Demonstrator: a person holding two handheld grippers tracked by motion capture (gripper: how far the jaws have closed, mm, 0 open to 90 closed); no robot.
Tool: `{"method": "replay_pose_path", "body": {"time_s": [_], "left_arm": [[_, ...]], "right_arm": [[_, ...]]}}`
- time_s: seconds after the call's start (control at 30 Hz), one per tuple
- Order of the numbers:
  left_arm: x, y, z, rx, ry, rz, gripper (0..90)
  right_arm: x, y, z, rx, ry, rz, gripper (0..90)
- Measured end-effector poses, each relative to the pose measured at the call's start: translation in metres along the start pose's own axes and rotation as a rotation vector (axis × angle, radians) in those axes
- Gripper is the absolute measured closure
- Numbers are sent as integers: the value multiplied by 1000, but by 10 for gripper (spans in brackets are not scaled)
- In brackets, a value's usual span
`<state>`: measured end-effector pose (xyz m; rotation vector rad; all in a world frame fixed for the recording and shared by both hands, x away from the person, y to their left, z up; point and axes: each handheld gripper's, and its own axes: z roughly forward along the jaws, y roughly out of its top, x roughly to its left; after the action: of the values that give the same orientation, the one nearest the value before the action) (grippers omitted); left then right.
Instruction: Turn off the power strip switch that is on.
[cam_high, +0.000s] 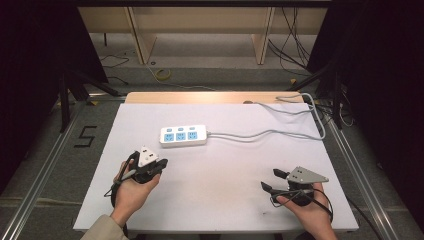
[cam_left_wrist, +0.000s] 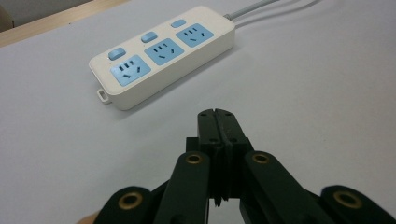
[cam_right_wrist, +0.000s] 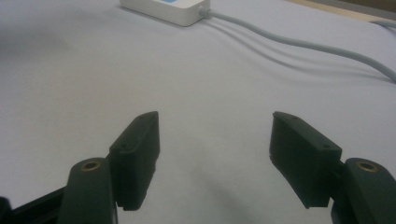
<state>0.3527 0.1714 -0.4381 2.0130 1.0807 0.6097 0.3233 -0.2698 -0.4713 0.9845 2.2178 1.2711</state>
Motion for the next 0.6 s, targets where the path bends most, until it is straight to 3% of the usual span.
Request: {"method": "replay_pose_path", "body": {"time_s": [0.6], "left_arm": [[-5, 13, 13, 3, -6, 18, 896]], "right_arm": [[0, 0, 0, 3, 1, 2, 343]]}}
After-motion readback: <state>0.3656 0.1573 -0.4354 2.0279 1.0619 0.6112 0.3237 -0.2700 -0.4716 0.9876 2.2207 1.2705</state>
